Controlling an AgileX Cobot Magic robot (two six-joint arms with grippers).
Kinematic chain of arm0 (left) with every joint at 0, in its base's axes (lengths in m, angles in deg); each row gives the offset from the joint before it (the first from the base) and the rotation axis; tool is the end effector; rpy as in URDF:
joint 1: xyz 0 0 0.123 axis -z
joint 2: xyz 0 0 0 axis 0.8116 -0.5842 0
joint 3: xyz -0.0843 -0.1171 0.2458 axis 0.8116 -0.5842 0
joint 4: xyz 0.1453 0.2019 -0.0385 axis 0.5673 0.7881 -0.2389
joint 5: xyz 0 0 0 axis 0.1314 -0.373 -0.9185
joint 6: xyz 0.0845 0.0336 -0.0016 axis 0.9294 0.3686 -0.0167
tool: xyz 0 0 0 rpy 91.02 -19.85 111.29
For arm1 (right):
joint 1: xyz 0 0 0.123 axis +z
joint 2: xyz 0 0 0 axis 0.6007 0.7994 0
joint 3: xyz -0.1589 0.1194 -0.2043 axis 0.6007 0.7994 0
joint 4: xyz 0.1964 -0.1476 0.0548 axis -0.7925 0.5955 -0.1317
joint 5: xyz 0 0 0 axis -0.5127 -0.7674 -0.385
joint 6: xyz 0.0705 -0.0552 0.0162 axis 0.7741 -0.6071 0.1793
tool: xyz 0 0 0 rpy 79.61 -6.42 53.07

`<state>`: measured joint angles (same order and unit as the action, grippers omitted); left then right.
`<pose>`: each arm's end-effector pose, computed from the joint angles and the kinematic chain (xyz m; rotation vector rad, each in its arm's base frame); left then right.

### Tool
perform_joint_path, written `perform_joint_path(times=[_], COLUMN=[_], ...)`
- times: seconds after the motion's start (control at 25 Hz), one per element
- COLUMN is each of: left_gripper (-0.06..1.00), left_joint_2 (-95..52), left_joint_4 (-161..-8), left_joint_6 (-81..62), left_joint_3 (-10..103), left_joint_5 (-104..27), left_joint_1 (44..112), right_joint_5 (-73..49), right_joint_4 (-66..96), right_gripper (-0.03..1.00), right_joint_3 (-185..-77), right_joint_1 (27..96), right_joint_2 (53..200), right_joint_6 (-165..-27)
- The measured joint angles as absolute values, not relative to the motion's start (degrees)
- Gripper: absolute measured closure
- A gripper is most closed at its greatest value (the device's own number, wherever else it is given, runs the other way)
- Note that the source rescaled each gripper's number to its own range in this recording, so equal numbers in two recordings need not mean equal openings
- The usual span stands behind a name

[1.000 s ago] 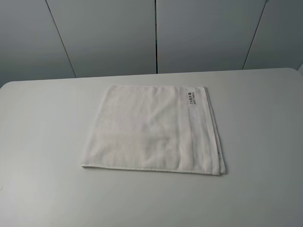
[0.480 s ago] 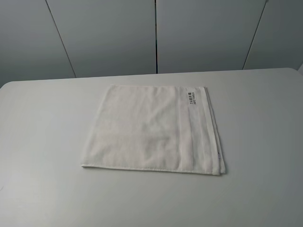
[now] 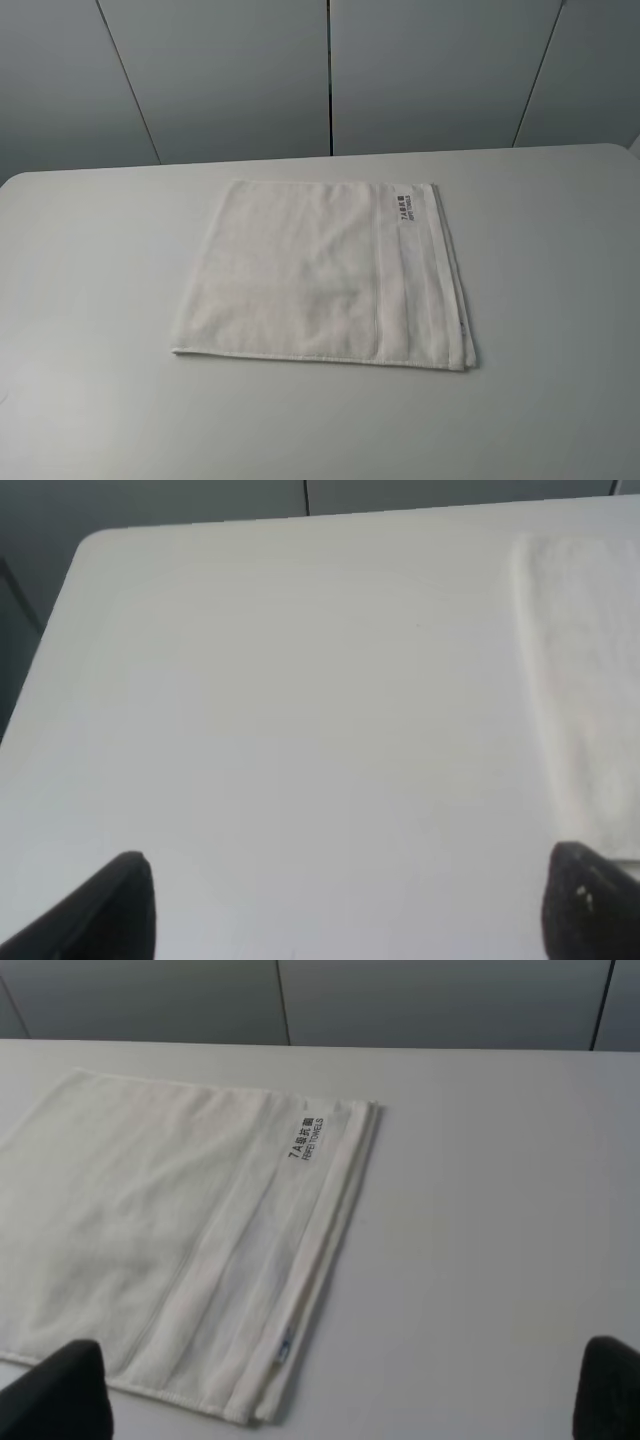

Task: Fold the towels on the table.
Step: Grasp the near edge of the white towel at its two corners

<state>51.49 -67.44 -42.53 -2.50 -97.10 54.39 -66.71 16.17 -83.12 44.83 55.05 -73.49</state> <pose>-0.0091 0.0051 0.2841 0.0082 2.0448 0.0806 -0.0116 0.0080 0.2903 -0.1536 2.0570 0.2249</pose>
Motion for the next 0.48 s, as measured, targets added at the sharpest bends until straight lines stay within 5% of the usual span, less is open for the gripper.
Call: perform_joint_path(times=[0.48], left_gripper=[-0.06], left_joint_2=[23.67], left_joint_4=[-70.44], left_joint_6=[-24.56], left_joint_3=[5.94], left_joint_5=[-95.31], left_joint_1=[54.39], right_joint_5=[-64.88], right_joint_4=[15.48], right_gripper=[-0.03], right_joint_3=[-94.76], right_joint_1=[44.83], right_joint_2=[84.75], right_joint_6=[-85.68])
